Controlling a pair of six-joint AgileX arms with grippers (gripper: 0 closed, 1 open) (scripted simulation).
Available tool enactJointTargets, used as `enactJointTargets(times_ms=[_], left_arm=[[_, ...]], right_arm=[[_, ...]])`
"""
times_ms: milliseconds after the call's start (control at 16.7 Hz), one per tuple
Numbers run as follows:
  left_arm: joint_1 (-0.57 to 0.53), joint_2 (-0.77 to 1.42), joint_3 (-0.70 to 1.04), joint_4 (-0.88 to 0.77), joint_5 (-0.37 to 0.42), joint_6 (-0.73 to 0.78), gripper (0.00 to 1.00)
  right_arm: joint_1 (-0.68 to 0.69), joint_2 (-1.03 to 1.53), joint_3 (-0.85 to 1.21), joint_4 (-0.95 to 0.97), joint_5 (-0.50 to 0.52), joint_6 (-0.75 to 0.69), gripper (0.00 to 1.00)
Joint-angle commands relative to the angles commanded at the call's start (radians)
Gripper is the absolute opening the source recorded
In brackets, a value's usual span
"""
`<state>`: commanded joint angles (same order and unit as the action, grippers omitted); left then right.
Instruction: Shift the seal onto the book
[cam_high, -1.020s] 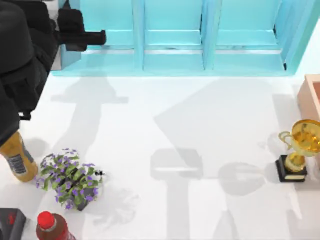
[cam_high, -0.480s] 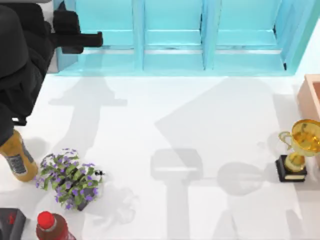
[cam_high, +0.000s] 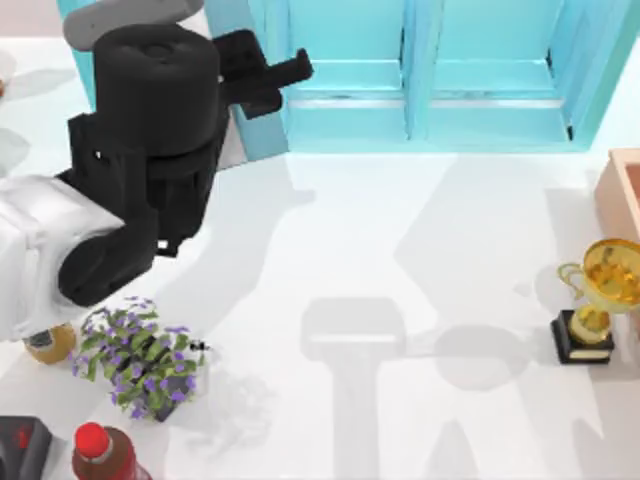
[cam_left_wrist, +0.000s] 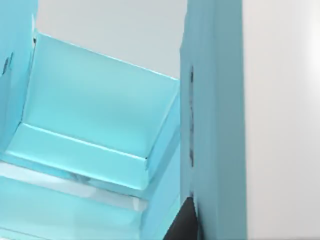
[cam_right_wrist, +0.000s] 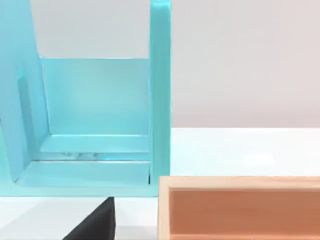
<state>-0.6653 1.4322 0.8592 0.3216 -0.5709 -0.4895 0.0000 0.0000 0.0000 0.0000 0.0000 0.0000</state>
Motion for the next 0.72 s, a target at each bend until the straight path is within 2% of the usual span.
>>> enactJointTargets(times_ms=[540,720], left_arm=[[-0.342,0.355,0.200,-0.133,-0.346,-1.061,0.00],[-0.430,0.449,0.244,-0.186,-0.456,-1.375,0.00]], right_arm=[[0.000,0.000,0.000,0.000,0.000,0.000,1.00],[0.000,0.000,0.000,0.000,0.000,0.000,1.00]])
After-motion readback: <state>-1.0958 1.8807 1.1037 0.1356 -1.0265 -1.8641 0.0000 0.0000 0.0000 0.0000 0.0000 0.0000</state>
